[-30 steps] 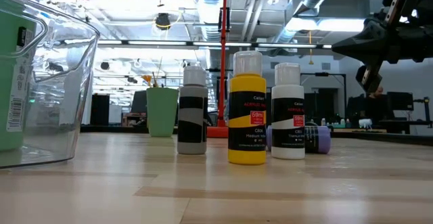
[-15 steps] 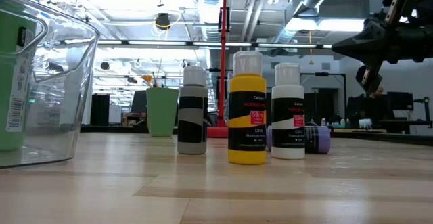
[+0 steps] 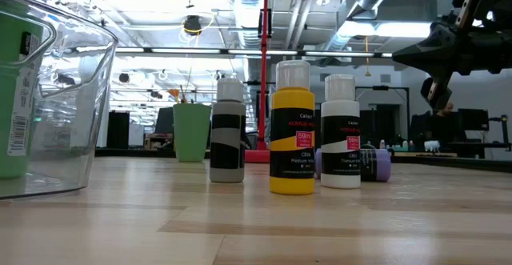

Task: Pick & Place Paint Supplies
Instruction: Put the orange coloring bottle into the transparent bin

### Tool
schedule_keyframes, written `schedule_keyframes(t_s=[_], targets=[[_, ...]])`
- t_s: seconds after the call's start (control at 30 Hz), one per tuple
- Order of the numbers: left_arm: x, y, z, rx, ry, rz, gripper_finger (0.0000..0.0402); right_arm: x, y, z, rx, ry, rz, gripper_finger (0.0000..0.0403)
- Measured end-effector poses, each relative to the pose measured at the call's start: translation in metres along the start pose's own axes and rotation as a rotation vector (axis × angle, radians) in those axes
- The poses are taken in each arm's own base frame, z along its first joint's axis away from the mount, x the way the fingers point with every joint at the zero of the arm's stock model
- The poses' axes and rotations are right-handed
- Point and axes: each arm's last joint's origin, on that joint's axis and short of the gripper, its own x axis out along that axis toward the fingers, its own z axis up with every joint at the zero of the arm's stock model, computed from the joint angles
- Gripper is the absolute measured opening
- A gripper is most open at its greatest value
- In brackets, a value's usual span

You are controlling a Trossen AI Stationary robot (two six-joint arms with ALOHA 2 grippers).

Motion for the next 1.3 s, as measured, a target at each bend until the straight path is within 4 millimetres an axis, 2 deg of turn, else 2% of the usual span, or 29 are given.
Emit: schedule_keyframes(t_s=[0.17, 0.37, 0.67, 1.3], targets=[[0.013, 0.001, 0.002, 0.041, 0.031, 0.009, 0.0102, 0.0, 0.0, 0.0, 0.0, 0.0, 0.001, 0.0], [0.017, 0.004, 0.002, 0.035, 0.049, -0.002, 0.0102, 0.0, 0.0, 0.0, 0.0, 0.0, 0.0, 0.0], [0.032, 0.007, -0.018, 0.013, 0.12, 0.06, 0.0102, 0.0, 0.0, 0.0, 0.0, 0.0, 0.0, 0.0], [0.035, 0.009, -0.022, 0.001, 0.132, 0.09, 0.0105, 0.0, 0.0, 0.0, 0.0, 0.0, 0.0, 0.0]])
